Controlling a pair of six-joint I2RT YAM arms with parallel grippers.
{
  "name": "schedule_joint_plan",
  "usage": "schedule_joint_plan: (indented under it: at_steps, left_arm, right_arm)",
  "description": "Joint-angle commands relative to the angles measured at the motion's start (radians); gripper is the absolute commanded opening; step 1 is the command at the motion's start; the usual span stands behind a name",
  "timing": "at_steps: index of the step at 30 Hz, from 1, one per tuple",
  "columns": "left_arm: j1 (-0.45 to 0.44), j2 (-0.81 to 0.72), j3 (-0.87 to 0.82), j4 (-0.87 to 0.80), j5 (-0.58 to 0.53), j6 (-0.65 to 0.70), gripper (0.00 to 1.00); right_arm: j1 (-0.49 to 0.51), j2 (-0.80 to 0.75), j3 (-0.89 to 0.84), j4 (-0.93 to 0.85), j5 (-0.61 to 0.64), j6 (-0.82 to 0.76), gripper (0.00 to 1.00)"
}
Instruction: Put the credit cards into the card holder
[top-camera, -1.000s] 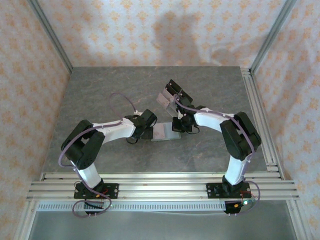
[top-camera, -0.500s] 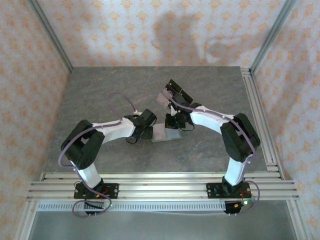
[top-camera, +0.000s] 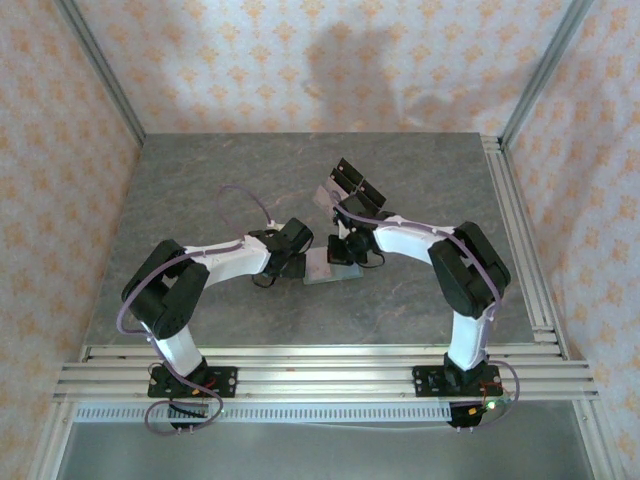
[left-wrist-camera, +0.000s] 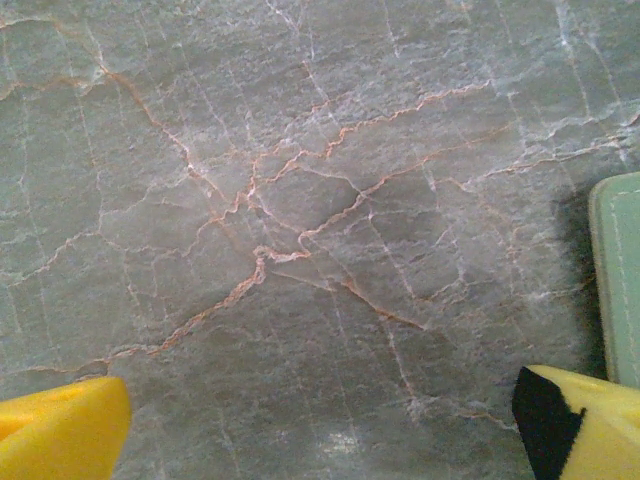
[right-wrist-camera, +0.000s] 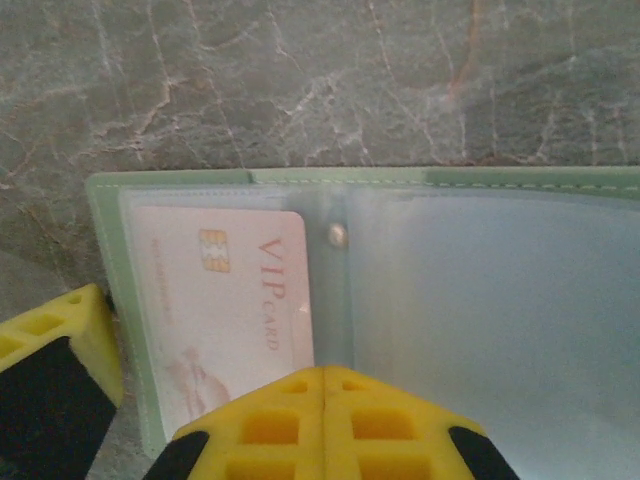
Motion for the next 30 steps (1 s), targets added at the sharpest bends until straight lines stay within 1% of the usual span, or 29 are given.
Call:
schedule_joint_plan:
  at_steps: [1, 8, 15, 23, 30]
  left_arm:
    - [0.016, 0.019, -0.002, -0.021, -0.029, 0.002, 1.0]
    - [0.016, 0.024, -0.008, -0.015, -0.026, 0.002, 1.0]
    - [0.016, 0.035, -0.015, 0.0, -0.013, 0.0, 1.0]
    - [0.016, 0.042, -0.019, 0.014, -0.001, -0.001, 1.0]
    - [0.016, 0.04, -0.024, 0.02, 0.01, -0.006, 0.99]
  right_arm:
    - [0.002, 0.008, -0.022, 0.016, 0.015, 0.013, 0.0]
    - [0.001, 0.012, -0.039, 0.032, 0.007, 0.018, 0.0]
    - [0.006, 0.036, -0.023, 0.037, -0.054, 0.005, 0.0]
    - [0.023, 0.049, 0.002, 0.034, -0.075, 0.003, 0.0]
    - [0.032, 0.077, 0.026, 0.043, -0.122, -0.004, 0.0]
